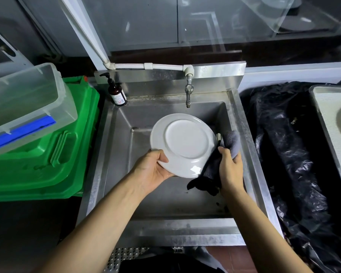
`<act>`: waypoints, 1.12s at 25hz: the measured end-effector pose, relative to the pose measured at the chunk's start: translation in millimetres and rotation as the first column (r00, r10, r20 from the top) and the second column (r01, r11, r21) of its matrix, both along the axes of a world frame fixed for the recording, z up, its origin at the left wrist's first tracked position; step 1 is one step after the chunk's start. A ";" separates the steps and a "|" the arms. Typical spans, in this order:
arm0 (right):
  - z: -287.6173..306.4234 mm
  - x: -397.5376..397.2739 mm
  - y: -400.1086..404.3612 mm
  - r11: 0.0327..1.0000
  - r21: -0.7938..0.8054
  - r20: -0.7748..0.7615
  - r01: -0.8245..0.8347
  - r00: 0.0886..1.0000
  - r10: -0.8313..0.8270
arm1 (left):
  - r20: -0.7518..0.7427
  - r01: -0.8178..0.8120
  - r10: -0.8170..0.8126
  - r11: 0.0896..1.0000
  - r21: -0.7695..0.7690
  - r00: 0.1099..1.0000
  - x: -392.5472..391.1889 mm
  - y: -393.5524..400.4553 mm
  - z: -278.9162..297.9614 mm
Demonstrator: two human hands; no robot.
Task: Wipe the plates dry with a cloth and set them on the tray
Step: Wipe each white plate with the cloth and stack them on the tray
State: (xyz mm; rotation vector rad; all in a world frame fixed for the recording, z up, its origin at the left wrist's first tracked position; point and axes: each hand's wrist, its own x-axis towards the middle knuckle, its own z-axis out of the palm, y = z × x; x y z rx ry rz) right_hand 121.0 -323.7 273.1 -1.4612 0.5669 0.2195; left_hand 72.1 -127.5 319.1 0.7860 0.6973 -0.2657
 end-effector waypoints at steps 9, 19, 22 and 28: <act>30.2 41.3 19.5 0.841 -0.379 0.349 -0.385 0.783 0.516 | -0.029 0.256 -0.256 0.939 0.230 0.966 -3.7 -9.3 18.9; 30.8 25.0 50.0 0.796 -0.441 0.522 -0.414 0.603 0.603 | -0.055 0.275 -0.271 0.921 0.275 0.961 -2.5 -11.5 21.0; 33.9 7.3 59.6 0.778 -0.396 0.586 -0.488 0.519 0.623 | -0.053 0.260 -0.256 0.919 0.297 0.965 3.9 -11.1 23.8; 32.8 -6.2 59.8 0.830 -0.089 0.539 -0.551 0.674 0.505 | -0.063 0.233 -0.225 0.912 0.337 0.972 10.8 -6.6 32.4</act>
